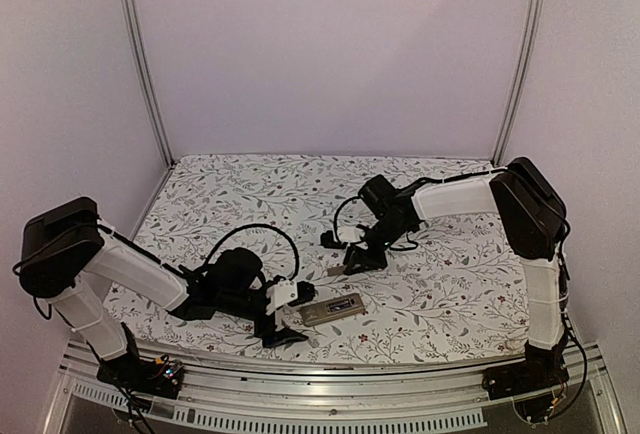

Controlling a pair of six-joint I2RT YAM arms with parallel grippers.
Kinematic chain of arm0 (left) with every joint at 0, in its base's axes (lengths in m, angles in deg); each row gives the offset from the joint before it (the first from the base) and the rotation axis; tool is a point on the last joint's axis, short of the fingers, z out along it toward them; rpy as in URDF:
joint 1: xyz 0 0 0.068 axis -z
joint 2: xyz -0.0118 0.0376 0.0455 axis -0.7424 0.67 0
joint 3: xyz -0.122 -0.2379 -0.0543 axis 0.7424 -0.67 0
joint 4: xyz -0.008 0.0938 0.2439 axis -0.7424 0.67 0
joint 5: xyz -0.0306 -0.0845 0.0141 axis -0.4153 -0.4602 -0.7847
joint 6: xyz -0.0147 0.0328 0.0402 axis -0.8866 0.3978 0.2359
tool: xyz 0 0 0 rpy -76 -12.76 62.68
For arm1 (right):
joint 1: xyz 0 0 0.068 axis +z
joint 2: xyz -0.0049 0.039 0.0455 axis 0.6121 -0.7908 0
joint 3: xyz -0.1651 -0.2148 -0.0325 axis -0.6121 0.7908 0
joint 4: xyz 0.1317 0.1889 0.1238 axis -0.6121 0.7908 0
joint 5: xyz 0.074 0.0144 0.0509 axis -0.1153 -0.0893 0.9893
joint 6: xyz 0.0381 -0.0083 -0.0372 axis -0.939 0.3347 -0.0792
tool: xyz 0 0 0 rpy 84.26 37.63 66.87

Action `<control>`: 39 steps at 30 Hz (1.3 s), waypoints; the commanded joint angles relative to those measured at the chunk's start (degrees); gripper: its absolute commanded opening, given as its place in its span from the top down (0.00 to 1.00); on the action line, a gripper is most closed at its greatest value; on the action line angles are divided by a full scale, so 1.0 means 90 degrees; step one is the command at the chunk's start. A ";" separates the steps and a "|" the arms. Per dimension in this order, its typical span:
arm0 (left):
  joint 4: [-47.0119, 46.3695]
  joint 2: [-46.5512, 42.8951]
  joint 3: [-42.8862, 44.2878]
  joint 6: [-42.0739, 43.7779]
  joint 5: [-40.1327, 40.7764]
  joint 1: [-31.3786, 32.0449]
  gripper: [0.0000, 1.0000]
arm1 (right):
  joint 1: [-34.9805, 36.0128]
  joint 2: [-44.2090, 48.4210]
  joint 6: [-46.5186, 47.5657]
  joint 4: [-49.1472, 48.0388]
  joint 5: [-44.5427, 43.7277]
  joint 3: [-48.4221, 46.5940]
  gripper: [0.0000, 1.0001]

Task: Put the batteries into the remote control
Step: Pick up the battery cover at the center of the board, then load the battery cover onto the remote control without the battery cover.

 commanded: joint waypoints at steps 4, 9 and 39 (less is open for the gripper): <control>-0.0187 0.0193 -0.0010 -0.0160 0.0346 0.0009 0.07 | 0.0006 0.0785 -0.0376 0.0201 -0.0090 0.0374 0.76; -0.0414 0.0274 -0.0107 -0.0235 0.0462 0.0054 0.08 | 0.0347 0.1587 -0.0710 0.0311 -0.0241 0.0904 0.77; -0.1430 0.0448 -0.0549 -0.0320 0.0563 0.0189 0.18 | 0.1464 0.1515 -0.1089 0.0881 -0.1379 0.1002 0.78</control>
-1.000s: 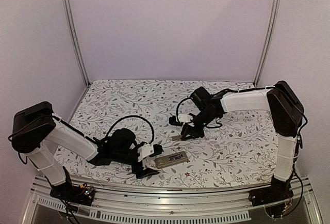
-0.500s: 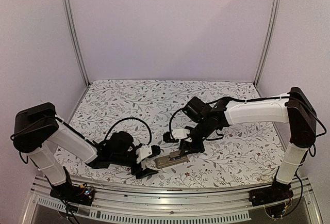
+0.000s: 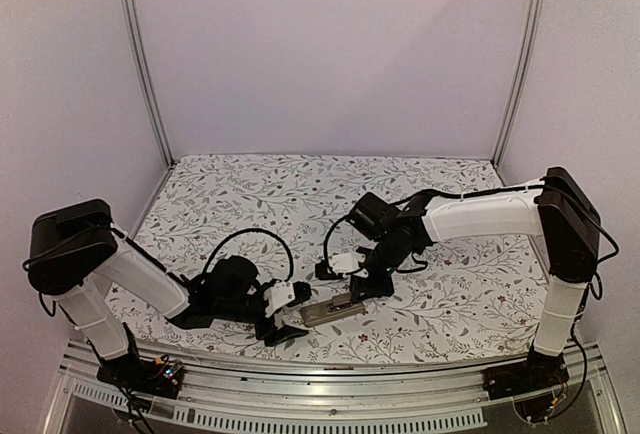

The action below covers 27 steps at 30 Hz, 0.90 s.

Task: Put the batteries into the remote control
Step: Load the battery cover onto the remote control without the battery cover.

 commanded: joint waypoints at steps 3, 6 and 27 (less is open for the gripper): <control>-0.0227 0.0114 -0.0107 -0.0019 -0.0026 0.0063 0.19 | 0.0077 -0.0031 0.0238 -0.0121 0.0188 -0.0066 0.79; -0.0227 0.0098 -0.0107 0.0002 -0.0007 0.0063 0.19 | 0.0077 0.0001 0.0381 -0.0042 0.0373 -0.0058 0.80; -0.0387 0.0129 -0.0177 0.0081 -0.0098 0.0060 0.24 | 0.0028 -0.0343 0.0640 0.0318 0.0470 -0.0406 0.80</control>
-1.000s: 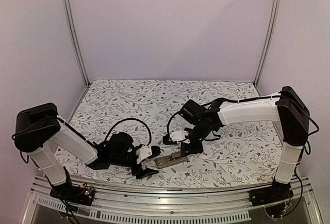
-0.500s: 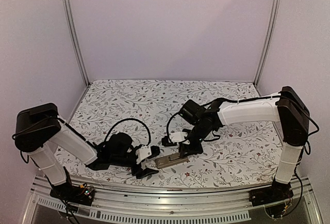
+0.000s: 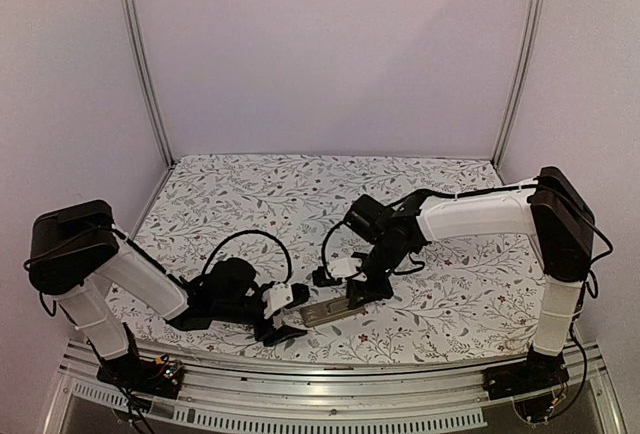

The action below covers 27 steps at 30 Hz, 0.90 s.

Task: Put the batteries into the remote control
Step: Load the battery cover onto the remote control without the battery cover.

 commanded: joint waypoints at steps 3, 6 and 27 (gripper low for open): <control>-0.0170 0.0126 -0.0034 0.0097 -0.0092 0.0054 0.27 | -0.0001 -0.0249 0.0160 0.0017 -0.0042 -0.0300 0.80; -0.0170 0.0124 -0.0043 0.0111 -0.0096 0.0060 0.30 | -0.0001 -0.0262 0.0211 0.0029 -0.0114 -0.0287 0.80; -0.0357 0.0379 0.0068 0.0164 -0.0160 0.0058 0.39 | 0.0100 -0.0348 -0.0077 -0.0073 0.0315 -0.0220 0.80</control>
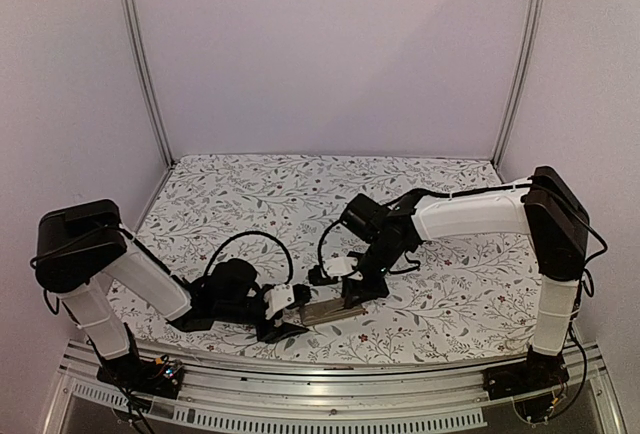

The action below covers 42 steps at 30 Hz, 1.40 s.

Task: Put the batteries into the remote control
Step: Load the battery cover onto the remote control without the battery cover.

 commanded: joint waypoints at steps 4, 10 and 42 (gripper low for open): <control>0.0006 0.0121 0.0046 0.0062 -0.0045 0.0056 0.40 | 0.0127 -0.0102 -0.0380 0.0166 0.0141 -0.0024 0.80; -0.0109 0.0159 0.0022 0.0070 -0.0104 0.0059 0.40 | 0.0199 -0.0012 -0.0709 -0.0318 0.0390 0.0186 0.77; -0.0321 0.0206 -0.0035 0.0003 -0.0027 0.0090 0.38 | -0.0391 0.1166 -0.3366 -0.1524 0.0443 0.0521 0.81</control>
